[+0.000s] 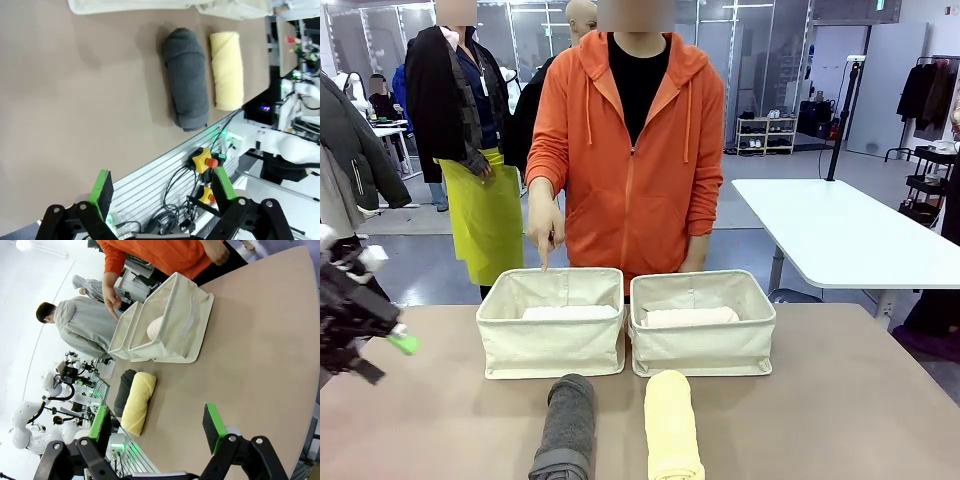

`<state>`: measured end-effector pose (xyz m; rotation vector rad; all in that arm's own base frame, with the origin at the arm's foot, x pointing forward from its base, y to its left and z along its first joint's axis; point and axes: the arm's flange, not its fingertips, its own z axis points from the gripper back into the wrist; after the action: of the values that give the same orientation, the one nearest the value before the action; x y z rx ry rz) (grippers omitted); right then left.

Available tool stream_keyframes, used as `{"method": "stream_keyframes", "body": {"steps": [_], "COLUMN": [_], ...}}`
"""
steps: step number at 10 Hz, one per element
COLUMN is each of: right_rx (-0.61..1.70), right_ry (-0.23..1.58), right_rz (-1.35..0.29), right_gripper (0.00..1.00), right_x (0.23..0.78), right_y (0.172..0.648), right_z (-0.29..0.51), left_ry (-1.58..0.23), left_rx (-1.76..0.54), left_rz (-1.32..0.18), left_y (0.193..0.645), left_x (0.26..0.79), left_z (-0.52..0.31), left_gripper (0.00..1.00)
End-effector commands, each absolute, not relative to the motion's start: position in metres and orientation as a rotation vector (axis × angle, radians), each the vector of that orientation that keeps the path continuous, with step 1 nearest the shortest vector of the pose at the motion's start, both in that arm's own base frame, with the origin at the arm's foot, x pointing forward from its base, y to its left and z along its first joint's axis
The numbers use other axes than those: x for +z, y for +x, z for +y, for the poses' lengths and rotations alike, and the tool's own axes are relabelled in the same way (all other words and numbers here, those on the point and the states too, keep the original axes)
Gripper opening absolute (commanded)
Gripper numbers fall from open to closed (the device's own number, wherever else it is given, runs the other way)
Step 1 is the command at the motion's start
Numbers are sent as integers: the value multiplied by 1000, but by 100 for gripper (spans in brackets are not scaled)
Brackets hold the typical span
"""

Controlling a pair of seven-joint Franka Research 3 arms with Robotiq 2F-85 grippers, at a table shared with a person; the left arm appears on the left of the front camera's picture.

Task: Divide the towels into two baskets.
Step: Pick up one hotel-folded towel from the bottom of the table and place it in the Fabric basket indicated by the person.

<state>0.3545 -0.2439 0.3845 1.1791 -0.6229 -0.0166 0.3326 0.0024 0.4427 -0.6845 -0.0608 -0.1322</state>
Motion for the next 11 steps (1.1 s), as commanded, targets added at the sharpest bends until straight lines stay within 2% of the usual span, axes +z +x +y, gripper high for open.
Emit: {"method": "stream_keyframes", "body": {"steps": [1,6,11], "right_rx": [-6,-6,-6], "right_ry": [1174,1174,1174], "right_rz": [-619,-619,-619], "right_gripper": [93,93,93], "right_x": [387,387,387], "right_y": [354,354,354], "right_z": [-244,-244,-244], "left_ry": [-620,-516,-475], "left_rx": [-94,-106,-101], "left_rz": [-51,-146,-133], "left_y": [293,288,285], "left_x": [391,350,327], "left_z": [-57,-141,-175], "left_gripper": [100,100,100]}}
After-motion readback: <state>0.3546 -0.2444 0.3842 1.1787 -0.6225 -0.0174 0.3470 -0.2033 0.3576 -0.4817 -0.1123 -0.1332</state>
